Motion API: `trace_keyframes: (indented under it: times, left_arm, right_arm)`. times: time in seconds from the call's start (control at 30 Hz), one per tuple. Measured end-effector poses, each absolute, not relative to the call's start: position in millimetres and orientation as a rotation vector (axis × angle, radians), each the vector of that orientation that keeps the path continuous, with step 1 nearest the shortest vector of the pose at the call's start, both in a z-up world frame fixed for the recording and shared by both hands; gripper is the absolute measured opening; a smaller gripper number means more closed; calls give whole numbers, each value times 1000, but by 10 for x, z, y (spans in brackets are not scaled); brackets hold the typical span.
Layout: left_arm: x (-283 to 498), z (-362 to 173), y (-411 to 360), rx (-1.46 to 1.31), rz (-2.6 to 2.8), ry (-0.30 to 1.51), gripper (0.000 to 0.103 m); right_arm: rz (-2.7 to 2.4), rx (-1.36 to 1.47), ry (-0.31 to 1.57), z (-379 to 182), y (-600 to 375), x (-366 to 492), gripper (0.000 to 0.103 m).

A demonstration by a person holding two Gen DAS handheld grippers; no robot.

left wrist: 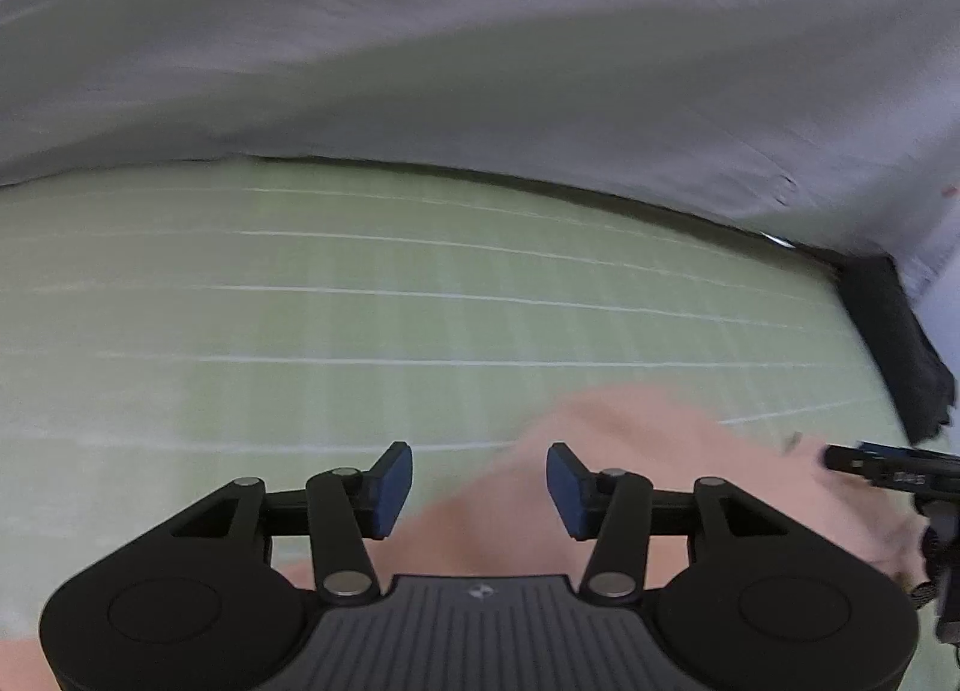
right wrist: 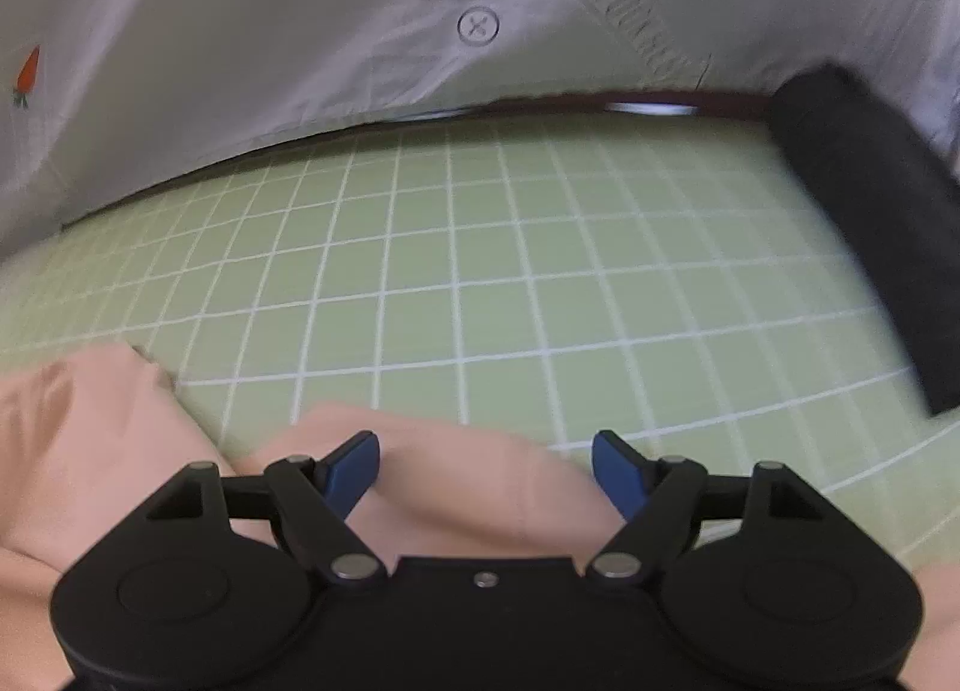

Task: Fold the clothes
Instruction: 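Grasp the sweater hem with the left tool and pull it straight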

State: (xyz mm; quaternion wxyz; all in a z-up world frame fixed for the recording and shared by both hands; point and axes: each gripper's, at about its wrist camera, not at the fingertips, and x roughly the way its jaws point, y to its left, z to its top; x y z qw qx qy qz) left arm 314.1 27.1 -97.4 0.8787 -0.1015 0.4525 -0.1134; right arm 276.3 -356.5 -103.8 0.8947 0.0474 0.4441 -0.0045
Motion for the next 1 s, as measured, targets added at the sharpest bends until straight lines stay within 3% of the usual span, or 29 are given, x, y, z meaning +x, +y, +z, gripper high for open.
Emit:
trace_keyframes:
  times: [0.1,0.13,0.17,0.2,0.3,0.53,0.63,0.67,0.7,0.8,0.87,1.0]
  left_arm:
    - [3285,-1087,125,-189,-269,953,49]
    - [3282,-1113,69,-171,-264,955,43]
    - [3277,-1139,14,-153,-259,956,17]
    - [3251,-1166,-20,-142,-251,962,5]
    - [3156,-1182,18,-172,-227,935,5]
    - [3139,-535,347,-136,-82,656,5]
    - [3308,-476,461,-146,-21,608,18]
    - [3378,-496,481,-141,9,610,18]
    - [3409,-507,496,-131,22,628,19]
    - [3260,-483,584,-160,46,645,29]
    - [2967,-537,648,-204,41,687,37]
    - [2392,-762,679,-268,38,811,37]
  right_arm:
    - [17,57,934,-1046,-3547,2760,56]
    - [35,42,937,-1034,-3545,2748,49]
    - [53,32,945,-1011,-3547,2746,28]
    - [67,35,957,-985,-3555,2750,11]
    - [81,62,921,-865,-3595,2750,7]
    - [36,192,665,-270,-3721,3019,7]
    - [44,196,579,-119,-3566,3299,9]
    - [38,177,571,-120,-3481,3411,20]
    - [23,155,581,-136,-3396,3513,38]
    - [7,112,612,-178,-3181,3542,49]
    - [11,95,620,-222,-3102,3357,63]
    - [-23,133,708,-426,-3154,2763,64]
